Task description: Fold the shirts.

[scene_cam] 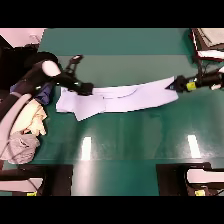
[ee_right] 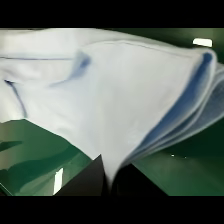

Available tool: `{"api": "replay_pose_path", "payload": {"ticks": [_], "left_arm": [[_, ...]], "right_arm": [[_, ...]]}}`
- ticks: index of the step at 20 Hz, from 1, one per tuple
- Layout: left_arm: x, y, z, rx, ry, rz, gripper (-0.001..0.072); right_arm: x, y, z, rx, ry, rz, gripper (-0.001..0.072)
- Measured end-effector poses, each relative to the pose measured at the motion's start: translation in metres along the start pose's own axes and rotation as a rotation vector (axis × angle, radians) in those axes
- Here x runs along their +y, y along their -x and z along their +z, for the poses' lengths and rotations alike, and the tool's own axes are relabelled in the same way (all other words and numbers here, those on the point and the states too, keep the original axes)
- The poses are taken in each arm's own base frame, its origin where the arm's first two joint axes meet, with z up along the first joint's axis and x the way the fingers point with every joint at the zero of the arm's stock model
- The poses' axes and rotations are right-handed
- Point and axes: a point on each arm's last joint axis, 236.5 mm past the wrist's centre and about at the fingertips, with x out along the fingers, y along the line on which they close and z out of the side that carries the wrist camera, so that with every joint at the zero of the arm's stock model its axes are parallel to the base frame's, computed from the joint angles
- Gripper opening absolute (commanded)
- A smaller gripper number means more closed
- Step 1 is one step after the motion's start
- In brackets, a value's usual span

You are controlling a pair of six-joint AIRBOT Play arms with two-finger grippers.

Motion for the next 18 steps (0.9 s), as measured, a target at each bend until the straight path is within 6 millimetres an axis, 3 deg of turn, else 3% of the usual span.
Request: {"api": "replay_pose_path", "payload": {"ticks": [5, 10, 14, 18], "left_arm": [[-0.041, -0.067, 0.022, 0.036, -0.057, -0.081, 0.0026], [-0.055, -0.102, 0.031, 0.032, -0.037, -0.146, 0.0026], [-0.054, -0.110, 0.032, 0.034, -0.040, -0.147, 0.0025], [-0.037, -0.102, 0.033, 0.051, -0.053, -0.123, 0.0025]], "right_arm": [[0.109, 0.012, 0.021, -0.014, 0.208, 0.045, 0.0008], [0.203, -0.011, 0.024, 0.009, 0.389, 0.117, 0.0008], [0.251, -0.041, 0.019, 0.046, 0.476, 0.170, 0.0008], [0.273, -0.069, 0.011, 0.056, 0.495, 0.201, 0.0008]]}}
